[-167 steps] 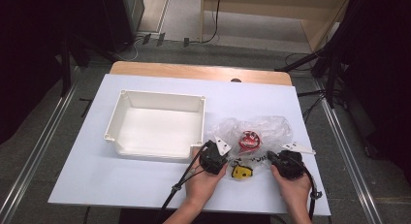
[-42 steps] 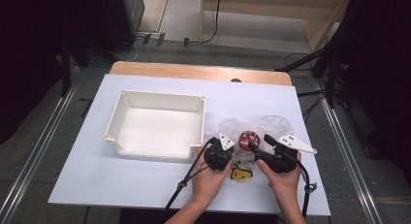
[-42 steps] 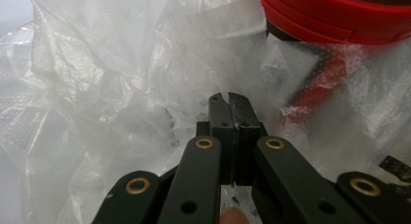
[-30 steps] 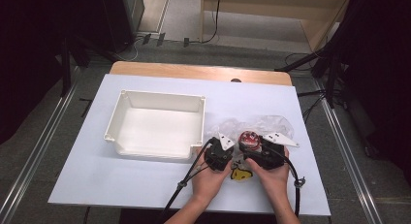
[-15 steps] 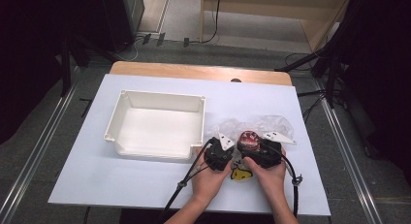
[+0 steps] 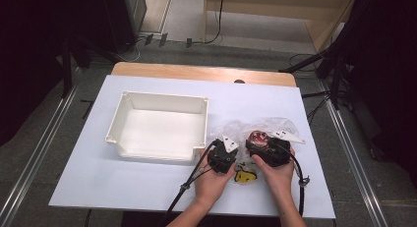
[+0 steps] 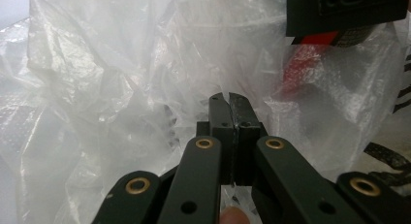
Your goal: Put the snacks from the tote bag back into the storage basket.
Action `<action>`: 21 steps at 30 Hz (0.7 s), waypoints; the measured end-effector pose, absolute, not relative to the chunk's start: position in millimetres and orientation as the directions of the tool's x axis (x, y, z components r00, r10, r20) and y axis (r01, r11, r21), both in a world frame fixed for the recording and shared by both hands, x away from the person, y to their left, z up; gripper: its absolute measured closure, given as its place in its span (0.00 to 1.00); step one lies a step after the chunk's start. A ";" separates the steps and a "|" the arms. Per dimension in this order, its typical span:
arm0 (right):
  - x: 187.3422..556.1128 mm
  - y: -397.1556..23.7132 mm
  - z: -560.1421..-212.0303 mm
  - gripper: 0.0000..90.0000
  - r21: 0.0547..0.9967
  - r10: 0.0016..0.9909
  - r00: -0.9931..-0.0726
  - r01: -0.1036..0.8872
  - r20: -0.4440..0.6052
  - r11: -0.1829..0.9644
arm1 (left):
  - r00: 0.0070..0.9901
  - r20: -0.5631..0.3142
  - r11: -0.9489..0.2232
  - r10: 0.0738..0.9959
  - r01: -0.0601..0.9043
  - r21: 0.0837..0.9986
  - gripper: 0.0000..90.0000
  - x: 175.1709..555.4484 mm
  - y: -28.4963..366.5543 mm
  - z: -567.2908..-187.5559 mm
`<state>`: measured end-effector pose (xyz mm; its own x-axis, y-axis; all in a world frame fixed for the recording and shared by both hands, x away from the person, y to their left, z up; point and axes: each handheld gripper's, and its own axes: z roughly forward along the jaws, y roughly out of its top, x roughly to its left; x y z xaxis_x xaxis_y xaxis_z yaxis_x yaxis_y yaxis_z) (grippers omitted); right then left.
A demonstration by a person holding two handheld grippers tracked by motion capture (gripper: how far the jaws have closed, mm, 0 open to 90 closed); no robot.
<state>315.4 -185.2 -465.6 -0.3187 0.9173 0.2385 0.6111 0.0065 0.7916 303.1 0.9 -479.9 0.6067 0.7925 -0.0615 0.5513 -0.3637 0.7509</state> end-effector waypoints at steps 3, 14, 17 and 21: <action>315.4 -184.7 -466.2 0.22 0.793 0.915 -0.327 0.609 0.236 0.013 | 0.606 -0.062 -0.363 0.793 0.552 0.751 1.00 303.1 0.9 -479.9; 305.6 -185.9 -450.8 0.29 0.835 0.917 -0.362 0.547 0.166 0.065 | 0.606 -0.060 -0.364 0.793 0.550 0.751 1.00 303.2 0.9 -479.9; 302.2 -185.8 -444.2 0.29 0.846 0.916 -0.370 0.528 0.154 0.071 | 0.607 -0.059 -0.364 0.792 0.549 0.752 1.00 303.0 1.1 -479.8; 296.6 -186.2 -432.1 0.29 0.858 0.910 -0.388 0.508 0.146 0.079 | 0.607 -0.064 -0.354 0.792 0.542 0.762 0.97 302.5 1.7 -479.4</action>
<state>296.6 -186.2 -432.1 -0.3884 0.9099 0.1457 0.5075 0.0792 0.8580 302.5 1.7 -479.4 0.6067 0.7924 -0.0639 0.5423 -0.3537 0.7621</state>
